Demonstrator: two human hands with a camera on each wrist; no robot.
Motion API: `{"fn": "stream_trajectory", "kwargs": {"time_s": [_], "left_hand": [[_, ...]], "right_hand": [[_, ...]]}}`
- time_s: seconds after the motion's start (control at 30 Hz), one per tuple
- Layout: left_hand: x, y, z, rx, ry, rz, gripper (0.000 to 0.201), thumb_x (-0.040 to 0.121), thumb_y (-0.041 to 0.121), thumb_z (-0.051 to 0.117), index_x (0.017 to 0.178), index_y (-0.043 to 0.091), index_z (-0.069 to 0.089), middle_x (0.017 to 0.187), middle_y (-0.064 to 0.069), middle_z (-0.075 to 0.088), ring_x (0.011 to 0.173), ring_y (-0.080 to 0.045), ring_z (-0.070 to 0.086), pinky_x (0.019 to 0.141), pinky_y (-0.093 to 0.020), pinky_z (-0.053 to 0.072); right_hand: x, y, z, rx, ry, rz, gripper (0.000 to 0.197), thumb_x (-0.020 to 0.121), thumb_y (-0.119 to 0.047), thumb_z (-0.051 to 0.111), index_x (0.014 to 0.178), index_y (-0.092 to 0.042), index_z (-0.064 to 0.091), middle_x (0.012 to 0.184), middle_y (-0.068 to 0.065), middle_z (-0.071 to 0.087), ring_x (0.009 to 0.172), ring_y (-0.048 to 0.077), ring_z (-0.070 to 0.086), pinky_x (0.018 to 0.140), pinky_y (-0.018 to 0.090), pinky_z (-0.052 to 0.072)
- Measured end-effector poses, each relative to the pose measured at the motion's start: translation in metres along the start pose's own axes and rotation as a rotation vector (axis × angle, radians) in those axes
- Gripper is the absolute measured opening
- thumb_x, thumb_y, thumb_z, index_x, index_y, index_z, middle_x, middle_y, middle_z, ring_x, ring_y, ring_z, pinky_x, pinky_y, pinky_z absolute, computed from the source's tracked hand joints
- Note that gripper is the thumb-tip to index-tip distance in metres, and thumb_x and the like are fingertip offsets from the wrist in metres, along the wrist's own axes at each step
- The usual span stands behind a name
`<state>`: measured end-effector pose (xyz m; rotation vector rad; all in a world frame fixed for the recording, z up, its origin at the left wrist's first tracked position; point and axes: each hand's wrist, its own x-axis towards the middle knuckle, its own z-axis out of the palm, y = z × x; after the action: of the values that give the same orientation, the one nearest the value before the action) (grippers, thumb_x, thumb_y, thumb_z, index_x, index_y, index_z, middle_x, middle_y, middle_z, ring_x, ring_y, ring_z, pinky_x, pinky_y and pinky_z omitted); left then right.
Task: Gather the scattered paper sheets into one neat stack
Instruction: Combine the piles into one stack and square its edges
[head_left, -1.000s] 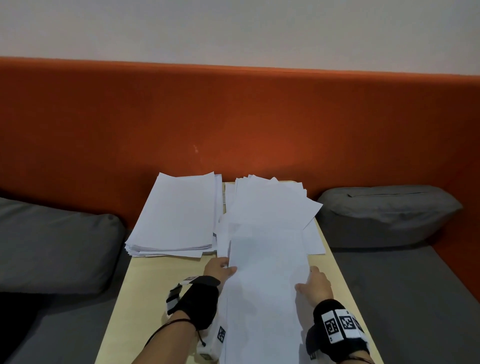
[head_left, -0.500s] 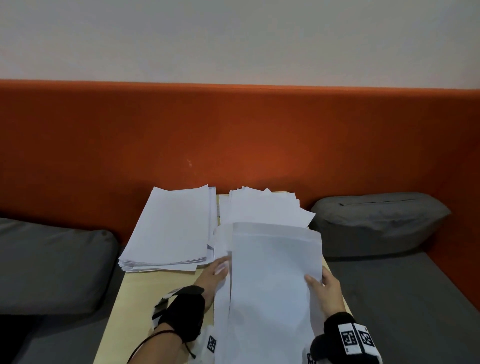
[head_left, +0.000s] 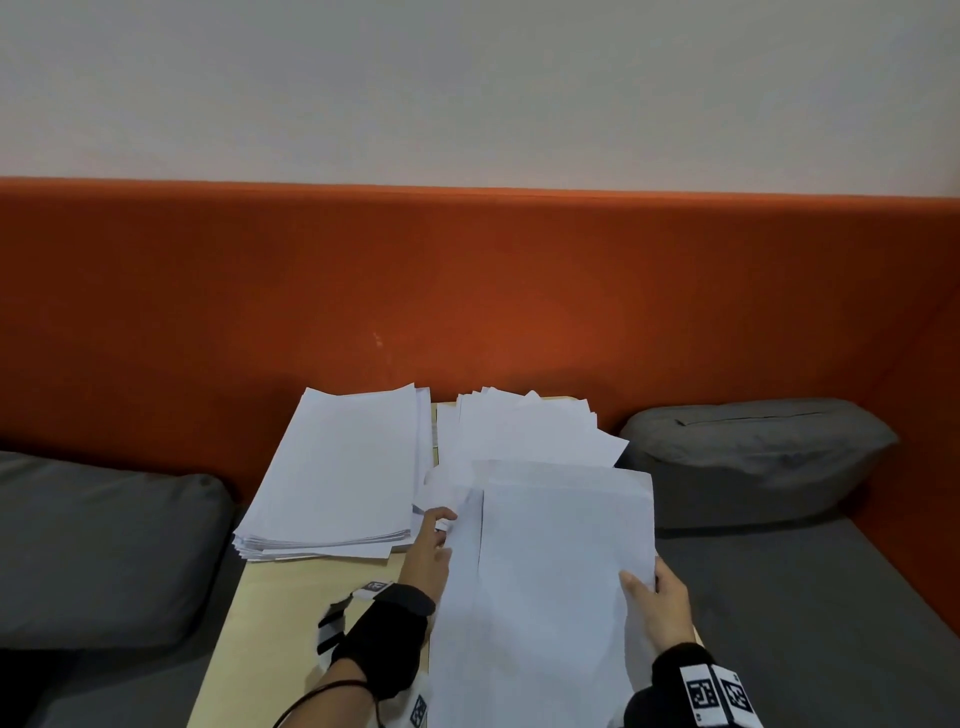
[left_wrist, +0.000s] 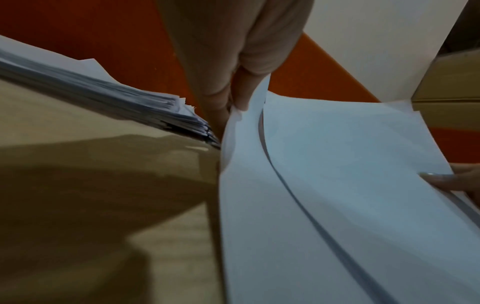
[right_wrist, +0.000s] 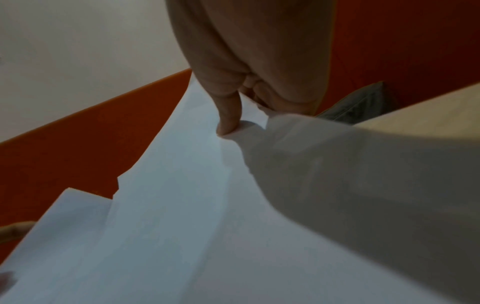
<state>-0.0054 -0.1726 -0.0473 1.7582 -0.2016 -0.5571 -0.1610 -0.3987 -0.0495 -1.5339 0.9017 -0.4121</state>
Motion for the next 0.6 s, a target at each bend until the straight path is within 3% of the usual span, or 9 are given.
{"fn": "stream_trajectory", "kwargs": {"time_s": [0.07, 0.17, 0.27, 0.3, 0.37, 0.43, 0.47, 0.53, 0.6], "left_hand": [[-0.004, 0.001, 0.002, -0.013, 0.017, 0.022, 0.059, 0.085, -0.019, 0.029, 0.090, 0.036, 0.047, 0.089, -0.018, 0.055, 0.071, -0.026, 0.040, 0.062, -0.030, 0.032], [-0.011, 0.006, -0.001, -0.057, 0.081, 0.001, 0.043, 0.087, -0.017, 0.038, 0.101, 0.023, 0.044, 0.089, -0.014, 0.063, 0.075, -0.025, 0.055, 0.062, -0.024, 0.045], [-0.008, 0.007, -0.004, -0.089, 0.082, -0.030, 0.029, 0.086, -0.013, 0.050, 0.106, 0.009, 0.050, 0.098, -0.019, 0.065, 0.092, -0.033, 0.062, 0.079, -0.031, 0.050], [-0.007, 0.007, -0.005, -0.089, 0.074, -0.046, 0.025, 0.086, -0.011, 0.053, 0.103, 0.006, 0.054, 0.094, -0.018, 0.067, 0.092, -0.033, 0.064, 0.077, -0.029, 0.052], [-0.007, 0.010, -0.007, -0.136, 0.053, -0.075, 0.015, 0.085, -0.011, 0.056, 0.094, 0.000, 0.060, 0.072, -0.007, 0.066, 0.072, -0.022, 0.065, 0.060, -0.019, 0.052], [-0.008, 0.012, -0.006, -0.188, 0.053, -0.094, 0.011, 0.083, -0.010, 0.058, 0.081, 0.000, 0.061, 0.061, -0.004, 0.060, 0.056, -0.011, 0.061, 0.049, -0.014, 0.048], [-0.006, 0.010, -0.004, -0.191, 0.079, -0.084, 0.012, 0.084, -0.007, 0.059, 0.077, 0.002, 0.059, 0.062, -0.005, 0.058, 0.057, -0.012, 0.059, 0.050, -0.011, 0.046], [-0.005, 0.008, 0.002, -0.142, 0.138, -0.055, 0.005, 0.089, 0.006, 0.059, 0.084, 0.006, 0.059, 0.077, -0.005, 0.058, 0.079, -0.019, 0.057, 0.062, -0.005, 0.045], [-0.008, 0.007, 0.011, -0.078, 0.076, -0.062, 0.027, 0.093, 0.017, 0.054, 0.119, 0.010, 0.053, 0.111, -0.002, 0.057, 0.110, -0.018, 0.051, 0.087, -0.008, 0.041]], "right_hand": [[0.001, 0.000, -0.002, 0.014, -0.002, 0.006, 0.022, 0.087, 0.004, 0.054, 0.104, -0.010, 0.059, 0.102, 0.017, 0.065, 0.098, 0.034, 0.060, 0.093, 0.046, 0.048], [-0.001, -0.005, -0.005, 0.066, 0.008, 0.004, 0.027, 0.088, 0.007, 0.052, 0.112, -0.004, 0.058, 0.101, 0.016, 0.064, 0.095, 0.031, 0.059, 0.089, 0.041, 0.047], [-0.002, -0.008, -0.006, 0.106, 0.003, 0.032, 0.025, 0.087, 0.007, 0.053, 0.108, -0.005, 0.059, 0.096, 0.014, 0.066, 0.090, 0.031, 0.061, 0.085, 0.039, 0.048], [-0.001, -0.008, -0.006, 0.105, 0.003, 0.047, 0.022, 0.086, 0.007, 0.055, 0.106, -0.001, 0.060, 0.095, 0.015, 0.066, 0.090, 0.032, 0.062, 0.086, 0.040, 0.049], [-0.001, -0.010, -0.005, 0.087, -0.006, 0.064, 0.020, 0.086, 0.005, 0.056, 0.105, 0.003, 0.061, 0.094, 0.016, 0.067, 0.089, 0.032, 0.063, 0.086, 0.041, 0.050], [-0.004, -0.013, -0.003, 0.095, -0.027, 0.077, 0.014, 0.087, 0.005, 0.055, 0.099, -0.001, 0.061, 0.091, 0.015, 0.066, 0.083, 0.028, 0.061, 0.077, 0.036, 0.050], [-0.005, -0.013, -0.001, 0.097, -0.041, 0.083, 0.014, 0.088, 0.004, 0.055, 0.100, -0.001, 0.060, 0.089, 0.013, 0.065, 0.082, 0.027, 0.060, 0.071, 0.033, 0.049], [-0.006, -0.011, 0.005, 0.056, -0.080, 0.079, 0.021, 0.088, 0.003, 0.055, 0.108, 0.002, 0.059, 0.091, 0.009, 0.066, 0.087, 0.027, 0.062, 0.072, 0.033, 0.051], [-0.007, -0.007, 0.013, -0.004, -0.137, 0.094, 0.030, 0.088, 0.001, 0.056, 0.118, 0.004, 0.056, 0.102, 0.011, 0.067, 0.098, 0.030, 0.062, 0.086, 0.041, 0.051]]}}
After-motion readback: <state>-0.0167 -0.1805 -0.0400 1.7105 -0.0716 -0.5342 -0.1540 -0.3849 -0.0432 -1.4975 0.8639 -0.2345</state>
